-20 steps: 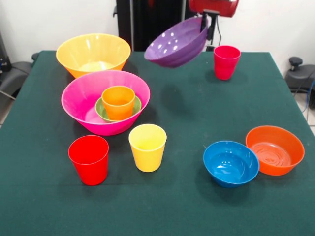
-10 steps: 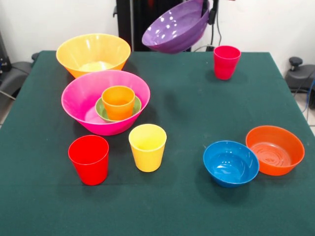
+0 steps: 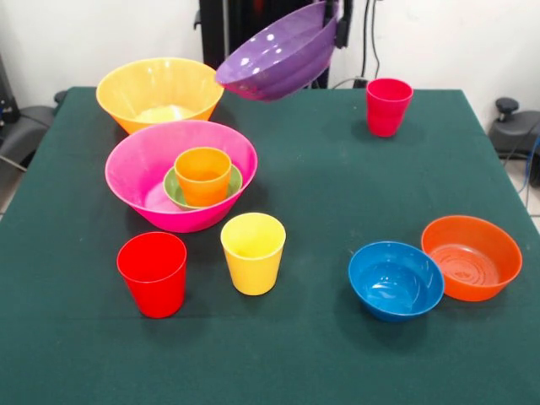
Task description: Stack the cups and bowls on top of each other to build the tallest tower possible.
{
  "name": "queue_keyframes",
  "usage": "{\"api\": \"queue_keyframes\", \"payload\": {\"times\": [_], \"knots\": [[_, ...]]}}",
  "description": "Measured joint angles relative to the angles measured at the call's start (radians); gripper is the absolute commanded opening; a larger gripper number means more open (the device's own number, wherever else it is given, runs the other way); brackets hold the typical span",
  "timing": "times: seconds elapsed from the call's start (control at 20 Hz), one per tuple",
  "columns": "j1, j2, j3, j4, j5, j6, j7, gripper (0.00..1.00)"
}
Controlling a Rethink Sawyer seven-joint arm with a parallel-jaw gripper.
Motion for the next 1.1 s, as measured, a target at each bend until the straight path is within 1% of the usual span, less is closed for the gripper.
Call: {"api": "queue_keyframes", "payload": {"times": [0.35,0.65,1.1], "knots": [[-0.085,0.042,0.034,-0.054,-0.001,0.000,0.000,0.00],[-0.138,0.078,0.065,-0.064,-0.001,0.000,0.000,0.00],[-0.190,0.128,0.117,-0.064,-0.001,-0.008,0.000,0.00]]}}
